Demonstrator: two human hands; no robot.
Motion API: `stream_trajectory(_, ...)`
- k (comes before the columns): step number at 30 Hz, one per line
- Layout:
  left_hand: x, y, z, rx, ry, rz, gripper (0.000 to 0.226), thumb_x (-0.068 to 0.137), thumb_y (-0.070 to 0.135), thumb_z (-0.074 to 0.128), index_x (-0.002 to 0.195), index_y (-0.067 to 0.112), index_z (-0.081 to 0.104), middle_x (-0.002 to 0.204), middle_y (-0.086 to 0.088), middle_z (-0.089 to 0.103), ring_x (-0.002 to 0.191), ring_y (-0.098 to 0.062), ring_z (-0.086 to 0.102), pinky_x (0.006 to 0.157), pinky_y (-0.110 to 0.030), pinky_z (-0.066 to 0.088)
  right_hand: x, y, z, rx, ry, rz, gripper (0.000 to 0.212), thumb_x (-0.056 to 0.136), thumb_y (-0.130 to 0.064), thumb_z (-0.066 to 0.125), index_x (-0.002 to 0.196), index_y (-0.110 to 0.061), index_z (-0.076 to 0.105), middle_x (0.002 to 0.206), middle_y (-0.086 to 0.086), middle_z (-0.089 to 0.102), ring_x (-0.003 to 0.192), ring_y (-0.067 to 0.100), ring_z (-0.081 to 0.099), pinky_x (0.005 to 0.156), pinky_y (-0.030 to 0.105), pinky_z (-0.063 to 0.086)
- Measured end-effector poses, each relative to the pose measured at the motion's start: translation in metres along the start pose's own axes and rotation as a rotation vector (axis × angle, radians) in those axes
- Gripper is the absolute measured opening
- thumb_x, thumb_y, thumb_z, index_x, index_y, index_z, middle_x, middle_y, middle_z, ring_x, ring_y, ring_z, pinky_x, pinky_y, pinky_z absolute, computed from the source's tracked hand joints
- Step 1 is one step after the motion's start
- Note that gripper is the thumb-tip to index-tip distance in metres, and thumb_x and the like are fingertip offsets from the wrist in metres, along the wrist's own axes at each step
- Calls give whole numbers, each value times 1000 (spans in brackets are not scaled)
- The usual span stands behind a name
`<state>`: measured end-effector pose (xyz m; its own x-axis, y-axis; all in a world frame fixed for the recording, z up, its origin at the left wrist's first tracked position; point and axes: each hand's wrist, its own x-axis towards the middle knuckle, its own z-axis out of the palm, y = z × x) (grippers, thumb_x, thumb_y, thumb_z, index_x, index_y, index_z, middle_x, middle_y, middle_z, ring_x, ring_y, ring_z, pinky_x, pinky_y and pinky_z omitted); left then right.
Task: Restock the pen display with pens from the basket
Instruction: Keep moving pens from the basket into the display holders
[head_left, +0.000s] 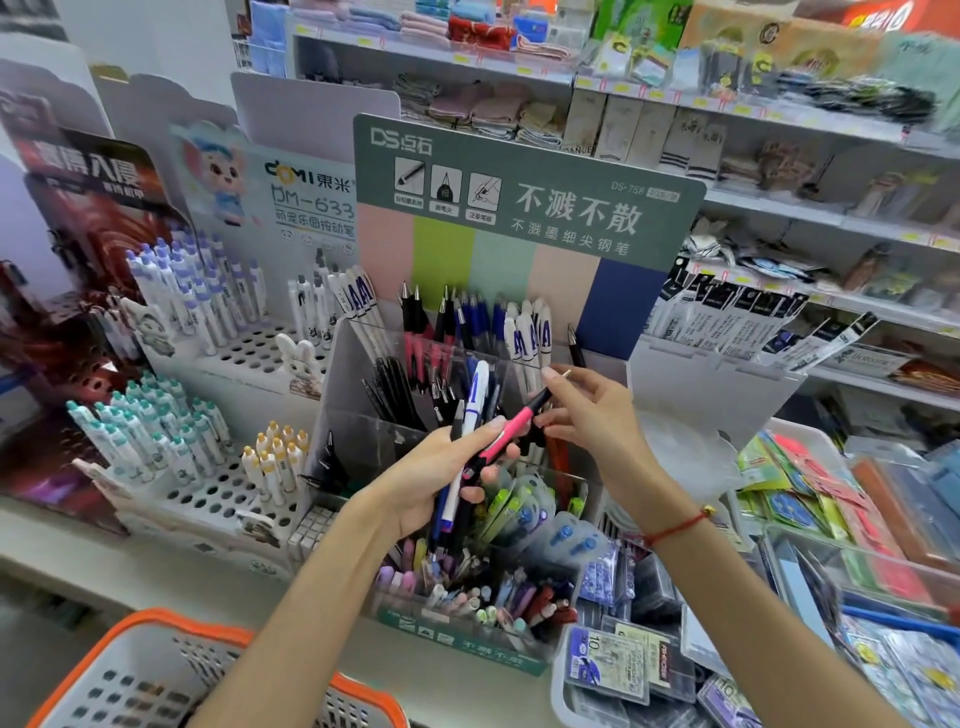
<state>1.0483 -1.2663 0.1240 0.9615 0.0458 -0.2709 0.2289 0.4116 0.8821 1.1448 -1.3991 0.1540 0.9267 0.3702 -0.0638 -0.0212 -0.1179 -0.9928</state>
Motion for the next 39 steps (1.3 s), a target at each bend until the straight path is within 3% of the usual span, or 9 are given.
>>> stream_trajectory(6, -5, 12, -9, 13, 127, 120, 23, 96, 31, 53, 107, 15, 66, 87, 2, 74, 59, -5, 59, 42, -13, 39, -1, -16, 23, 60, -172, -43, 21, 96, -16, 58, 114, -7, 66, 93, 8, 72, 66, 9, 65, 64, 16, 55)
stream_trajectory(9, -10, 17, -32, -65, 284, 160, 25, 100, 29, 49, 113, 15, 65, 100, -2, 76, 77, -11, 72, 44, -15, 44, 12, -29, 35, 96, -109, -155, 18, 98, -9, 54, 112, -4, 64, 91, 8, 70, 71, 10, 66, 68, 17, 56)
stream_trajectory(11, -15, 19, -53, -129, 394, 180, 23, 101, 28, 47, 113, 16, 63, 98, -1, 76, 77, -10, 73, 43, -15, 45, 30, -41, 41, 60, -50, -261, 16, 99, -8, 53, 109, -3, 65, 86, 3, 70, 73, 9, 68, 70, 17, 55)
stream_trajectory(15, -23, 23, -77, -217, 445, 180, 20, 101, 26, 48, 108, 16, 64, 96, -2, 74, 68, -6, 71, 40, -14, 43, 60, -59, 59, -169, -35, -477, 14, 100, -10, 52, 112, -9, 60, 93, 7, 71, 77, 8, 71, 74, 21, 56)
stream_trajectory(18, -24, 23, -81, -226, 428, 163, 21, 100, 26, 49, 108, 15, 65, 93, -1, 74, 65, -5, 69, 41, -13, 42, 73, -58, 78, -432, 0, -647, 20, 98, -13, 55, 117, -8, 55, 97, 10, 71, 87, 20, 70, 80, 39, 57)
stream_trajectory(24, -23, 22, -78, -230, 414, 141, 21, 100, 25, 50, 110, 15, 65, 83, 2, 75, 61, -4, 66, 40, -13, 41, 82, -57, 97, -776, 26, -892, 30, 98, -12, 55, 124, -4, 43, 79, 14, 68, 66, 34, 63, 62, 47, 53)
stream_trajectory(29, -25, 21, -76, -250, 400, 137, 22, 100, 25, 50, 113, 14, 65, 86, 1, 74, 61, -4, 66, 41, -13, 41, 88, -63, 92, -629, 44, -849, 22, 94, -11, 61, 111, -5, 49, 87, 9, 71, 76, 27, 69, 73, 46, 57)
stream_trajectory(34, -21, 22, -73, -243, 387, 122, 22, 99, 26, 52, 113, 15, 65, 84, 3, 75, 62, -3, 66, 42, -13, 41, 97, -69, 83, -849, -149, -712, 20, 93, -11, 63, 111, -7, 57, 103, 13, 70, 92, 29, 67, 88, 47, 54)
stream_trajectory(39, -18, 23, -69, -212, 351, 105, 20, 99, 26, 52, 111, 17, 65, 83, 4, 76, 62, -3, 66, 42, -13, 41, 98, -78, 80, -803, -212, -658, 15, 93, -13, 63, 105, -7, 68, 100, 7, 72, 93, 19, 68, 92, 35, 53)
